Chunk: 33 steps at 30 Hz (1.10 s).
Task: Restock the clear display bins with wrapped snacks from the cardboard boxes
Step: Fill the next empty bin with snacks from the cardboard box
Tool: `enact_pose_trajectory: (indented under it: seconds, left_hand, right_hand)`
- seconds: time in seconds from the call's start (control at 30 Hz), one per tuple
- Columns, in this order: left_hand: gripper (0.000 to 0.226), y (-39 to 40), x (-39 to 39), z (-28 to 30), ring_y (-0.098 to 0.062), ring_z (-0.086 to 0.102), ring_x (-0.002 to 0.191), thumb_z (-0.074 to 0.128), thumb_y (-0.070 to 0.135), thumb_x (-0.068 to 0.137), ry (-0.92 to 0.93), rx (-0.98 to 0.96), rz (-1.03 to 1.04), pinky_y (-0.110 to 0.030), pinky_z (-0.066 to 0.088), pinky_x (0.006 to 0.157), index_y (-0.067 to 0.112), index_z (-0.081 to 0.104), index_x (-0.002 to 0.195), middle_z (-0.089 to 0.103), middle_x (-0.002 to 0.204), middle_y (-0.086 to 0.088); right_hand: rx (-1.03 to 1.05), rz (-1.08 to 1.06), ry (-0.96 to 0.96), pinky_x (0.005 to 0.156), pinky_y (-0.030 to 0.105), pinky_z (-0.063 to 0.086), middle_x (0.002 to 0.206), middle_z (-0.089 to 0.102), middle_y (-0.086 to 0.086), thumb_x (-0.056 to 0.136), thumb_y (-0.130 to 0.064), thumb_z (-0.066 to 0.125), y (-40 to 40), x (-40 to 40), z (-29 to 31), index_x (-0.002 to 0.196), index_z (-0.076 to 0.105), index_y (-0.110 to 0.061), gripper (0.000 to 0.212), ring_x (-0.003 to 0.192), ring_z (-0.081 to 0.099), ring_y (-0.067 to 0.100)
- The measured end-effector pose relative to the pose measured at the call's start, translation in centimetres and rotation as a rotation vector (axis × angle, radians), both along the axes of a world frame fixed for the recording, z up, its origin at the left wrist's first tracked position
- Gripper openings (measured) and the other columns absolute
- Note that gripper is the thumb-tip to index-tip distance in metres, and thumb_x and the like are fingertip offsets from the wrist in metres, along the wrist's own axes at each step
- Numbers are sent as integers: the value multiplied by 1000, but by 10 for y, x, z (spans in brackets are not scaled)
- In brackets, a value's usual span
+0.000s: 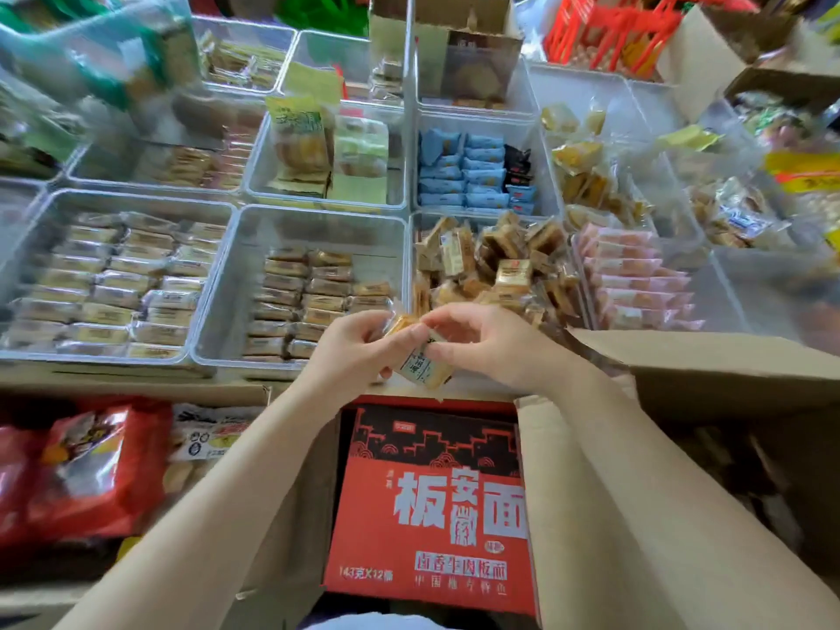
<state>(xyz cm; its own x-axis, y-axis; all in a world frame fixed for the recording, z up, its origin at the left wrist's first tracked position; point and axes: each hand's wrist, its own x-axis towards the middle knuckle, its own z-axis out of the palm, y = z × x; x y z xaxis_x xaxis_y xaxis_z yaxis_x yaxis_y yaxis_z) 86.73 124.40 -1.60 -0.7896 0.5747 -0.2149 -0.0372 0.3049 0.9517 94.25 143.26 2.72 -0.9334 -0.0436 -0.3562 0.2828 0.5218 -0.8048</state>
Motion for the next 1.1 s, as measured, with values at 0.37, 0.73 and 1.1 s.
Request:
enact_pose_trajectory:
  seconds: [0.37, 0.73, 1.1]
  left_hand:
    - [45, -94, -110, -137, -31, 64, 93, 38, 49, 96, 459, -640, 179, -39, 47, 73, 16, 68, 96, 66, 97, -3]
    - [41, -90, -116, -161, -28, 61, 72, 42, 42, 91, 586, -864, 221, -33, 40, 52, 15, 71, 82, 65, 75, -3]
    - [36, -89, -116, -163, -26, 51, 54, 45, 34, 87, 642, -788, 215, -28, 24, 52, 13, 59, 61, 54, 59, -3]
  right_hand:
    - [231, -356, 43, 75, 24, 50, 100, 64, -6, 91, -28, 69, -45, -142, -61, 109, 58, -21, 22, 90, 61, 11]
    - [1197, 173, -75, 93, 43, 43, 115, 65, 20, 98, -2, 41, -58, -274, -172, 118, 57, -6, 26, 118, 47, 36]
    - [977, 183, -218, 112, 44, 39, 153, 30, 23, 87, 2, 50, -71, -238, -211, 153, 19, 2, 73, 137, 36, 36]
